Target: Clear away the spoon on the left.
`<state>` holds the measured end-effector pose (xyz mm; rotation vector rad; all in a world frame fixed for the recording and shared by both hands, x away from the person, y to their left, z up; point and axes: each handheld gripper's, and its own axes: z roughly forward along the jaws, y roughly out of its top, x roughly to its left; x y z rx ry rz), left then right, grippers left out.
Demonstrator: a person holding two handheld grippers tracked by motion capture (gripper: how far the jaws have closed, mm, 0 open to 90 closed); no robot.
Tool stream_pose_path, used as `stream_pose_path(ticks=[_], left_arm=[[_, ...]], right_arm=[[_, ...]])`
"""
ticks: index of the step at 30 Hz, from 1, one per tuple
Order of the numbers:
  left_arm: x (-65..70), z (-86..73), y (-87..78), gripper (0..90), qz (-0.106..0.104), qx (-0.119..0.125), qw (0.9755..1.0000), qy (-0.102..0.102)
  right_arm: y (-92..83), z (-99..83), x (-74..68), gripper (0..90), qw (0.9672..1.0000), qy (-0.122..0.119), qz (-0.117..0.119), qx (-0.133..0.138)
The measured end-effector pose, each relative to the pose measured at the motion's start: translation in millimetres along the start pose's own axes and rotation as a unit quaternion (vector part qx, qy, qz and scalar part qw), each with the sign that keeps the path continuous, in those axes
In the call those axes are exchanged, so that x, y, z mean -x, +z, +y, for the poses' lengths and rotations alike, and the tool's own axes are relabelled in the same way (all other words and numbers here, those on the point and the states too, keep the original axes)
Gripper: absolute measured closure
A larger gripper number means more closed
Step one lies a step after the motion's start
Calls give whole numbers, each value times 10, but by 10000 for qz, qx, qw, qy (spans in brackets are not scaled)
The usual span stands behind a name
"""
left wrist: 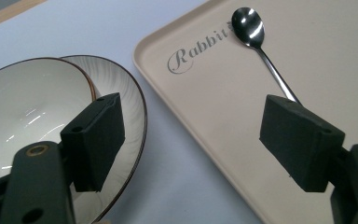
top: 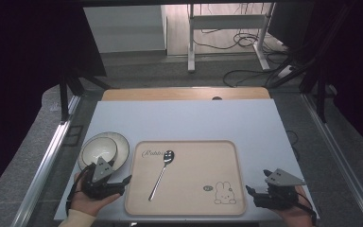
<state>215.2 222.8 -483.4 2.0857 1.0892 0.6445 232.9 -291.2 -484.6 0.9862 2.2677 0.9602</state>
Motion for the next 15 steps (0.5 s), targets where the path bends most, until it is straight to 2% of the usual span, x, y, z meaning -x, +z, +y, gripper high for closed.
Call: stream_pose_path(ticks=[5, 15], left_arm=[[29, 12, 16, 221, -9, -53, 10000, 64], [28, -4, 6, 221, 32, -44, 10000, 0]], right_arm=[[-3, -7, 6, 174, 10000, 22, -1, 0], [24, 13, 20, 173, 10000, 53, 38, 32]])
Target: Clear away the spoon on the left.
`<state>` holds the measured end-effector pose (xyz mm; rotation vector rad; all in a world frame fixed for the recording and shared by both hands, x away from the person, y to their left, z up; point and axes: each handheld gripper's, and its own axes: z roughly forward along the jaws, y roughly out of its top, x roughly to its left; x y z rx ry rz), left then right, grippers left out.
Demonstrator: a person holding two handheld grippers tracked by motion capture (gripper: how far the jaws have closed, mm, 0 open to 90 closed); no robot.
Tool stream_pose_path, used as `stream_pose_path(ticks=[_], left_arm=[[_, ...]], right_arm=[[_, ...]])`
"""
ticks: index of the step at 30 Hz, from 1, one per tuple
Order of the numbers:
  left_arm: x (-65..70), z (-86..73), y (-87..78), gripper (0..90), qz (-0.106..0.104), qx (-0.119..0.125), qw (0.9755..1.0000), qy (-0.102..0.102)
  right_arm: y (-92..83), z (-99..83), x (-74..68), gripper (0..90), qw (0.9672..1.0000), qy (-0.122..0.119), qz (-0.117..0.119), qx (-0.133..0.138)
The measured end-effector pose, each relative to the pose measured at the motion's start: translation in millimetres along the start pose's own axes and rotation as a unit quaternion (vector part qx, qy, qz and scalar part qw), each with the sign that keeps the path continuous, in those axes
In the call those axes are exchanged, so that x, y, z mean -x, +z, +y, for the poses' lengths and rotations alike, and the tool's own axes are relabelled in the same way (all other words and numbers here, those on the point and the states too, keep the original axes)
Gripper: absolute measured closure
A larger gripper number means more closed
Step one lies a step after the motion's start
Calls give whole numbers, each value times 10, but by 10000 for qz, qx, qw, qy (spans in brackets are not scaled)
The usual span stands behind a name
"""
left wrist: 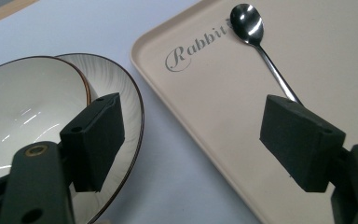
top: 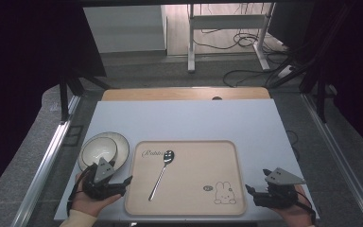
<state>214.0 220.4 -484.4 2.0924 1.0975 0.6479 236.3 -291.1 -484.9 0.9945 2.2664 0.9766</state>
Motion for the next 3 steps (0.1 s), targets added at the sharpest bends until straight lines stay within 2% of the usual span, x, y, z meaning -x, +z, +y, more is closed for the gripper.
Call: stream_pose_path(ticks=[3], left_arm=[[7, -8, -8, 221, 30, -7, 10000, -54]], right_arm=[[11, 17, 11, 172, 10000, 64, 21, 39]])
